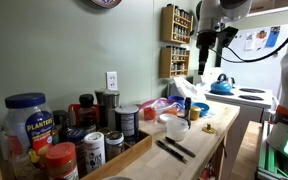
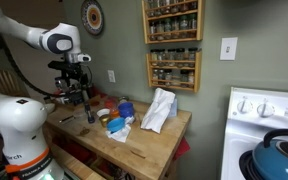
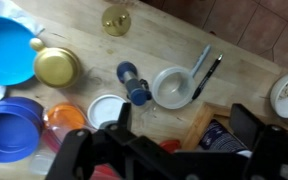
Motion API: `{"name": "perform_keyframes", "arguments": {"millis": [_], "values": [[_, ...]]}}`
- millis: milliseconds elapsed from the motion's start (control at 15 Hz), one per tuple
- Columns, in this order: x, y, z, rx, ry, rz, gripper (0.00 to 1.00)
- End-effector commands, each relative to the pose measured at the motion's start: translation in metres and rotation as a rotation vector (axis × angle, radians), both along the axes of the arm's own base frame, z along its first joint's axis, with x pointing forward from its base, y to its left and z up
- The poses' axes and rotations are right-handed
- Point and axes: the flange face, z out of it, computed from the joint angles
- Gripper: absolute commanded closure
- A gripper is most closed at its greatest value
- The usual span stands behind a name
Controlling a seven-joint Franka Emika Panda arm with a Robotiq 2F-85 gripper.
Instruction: Put the pen and marker on the clear bowl
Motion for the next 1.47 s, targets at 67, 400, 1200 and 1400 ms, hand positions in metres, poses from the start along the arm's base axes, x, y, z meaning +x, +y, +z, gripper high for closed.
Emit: {"name": "perform_keyframes", "arguments": {"millis": [67,400,1200,1400], "values": [[-0.019,0.118,-0.033,-0.004,0.04,0.063,0.0],[-0.036,0.167,-0.053,-0.049,0.028,-0.003,0.0],[-0.05,0.236,-0.131,-0.051,-0.007,-0.082,0.0],[-0.051,0.245,-0.157,-0.067,-0.019,-0.132,0.0]]}}
